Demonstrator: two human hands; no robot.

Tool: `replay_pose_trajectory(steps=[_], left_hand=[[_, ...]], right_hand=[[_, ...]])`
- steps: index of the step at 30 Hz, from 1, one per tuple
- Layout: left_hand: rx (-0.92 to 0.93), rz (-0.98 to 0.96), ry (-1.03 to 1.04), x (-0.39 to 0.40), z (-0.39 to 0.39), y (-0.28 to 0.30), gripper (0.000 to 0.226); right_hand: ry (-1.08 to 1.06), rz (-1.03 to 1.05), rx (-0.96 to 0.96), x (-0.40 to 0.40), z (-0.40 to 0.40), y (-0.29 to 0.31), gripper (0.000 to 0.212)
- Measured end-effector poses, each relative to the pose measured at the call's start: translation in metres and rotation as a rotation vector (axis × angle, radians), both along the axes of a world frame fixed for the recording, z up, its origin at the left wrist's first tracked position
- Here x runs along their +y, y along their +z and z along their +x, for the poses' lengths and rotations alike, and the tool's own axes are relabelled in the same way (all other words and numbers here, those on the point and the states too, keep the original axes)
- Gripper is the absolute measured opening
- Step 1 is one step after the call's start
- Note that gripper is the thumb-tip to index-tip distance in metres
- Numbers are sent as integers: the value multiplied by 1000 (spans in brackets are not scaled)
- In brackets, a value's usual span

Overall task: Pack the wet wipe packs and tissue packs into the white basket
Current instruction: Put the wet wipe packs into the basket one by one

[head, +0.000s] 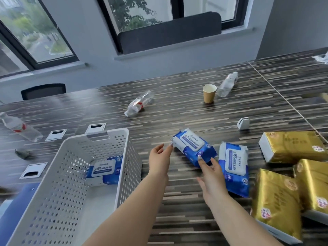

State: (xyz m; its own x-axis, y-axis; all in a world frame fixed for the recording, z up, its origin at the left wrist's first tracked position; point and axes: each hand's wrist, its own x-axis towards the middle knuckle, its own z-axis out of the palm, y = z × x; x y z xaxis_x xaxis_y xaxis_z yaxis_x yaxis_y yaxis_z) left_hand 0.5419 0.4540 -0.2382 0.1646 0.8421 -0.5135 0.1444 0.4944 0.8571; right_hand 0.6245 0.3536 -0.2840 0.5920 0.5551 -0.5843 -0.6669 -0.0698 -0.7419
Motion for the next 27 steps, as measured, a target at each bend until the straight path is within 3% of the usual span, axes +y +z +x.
replay_pose_trajectory(steps=[5,10,21,27], left_hand=[[74,-57,-23,32,14,-27,59],[200,-93,-152,64,42,-61,74],[219,-176,-86,117,83,-124,98],[206,-98,-146,119,87,-140,90]], right_hand=[[-2,-83,57,21,14,-28,72],[-48,-230,79,46,32,-65,92],[-180,-267,21,82,53,-90,87],[-239,-334,2,88,55,-103,89]])
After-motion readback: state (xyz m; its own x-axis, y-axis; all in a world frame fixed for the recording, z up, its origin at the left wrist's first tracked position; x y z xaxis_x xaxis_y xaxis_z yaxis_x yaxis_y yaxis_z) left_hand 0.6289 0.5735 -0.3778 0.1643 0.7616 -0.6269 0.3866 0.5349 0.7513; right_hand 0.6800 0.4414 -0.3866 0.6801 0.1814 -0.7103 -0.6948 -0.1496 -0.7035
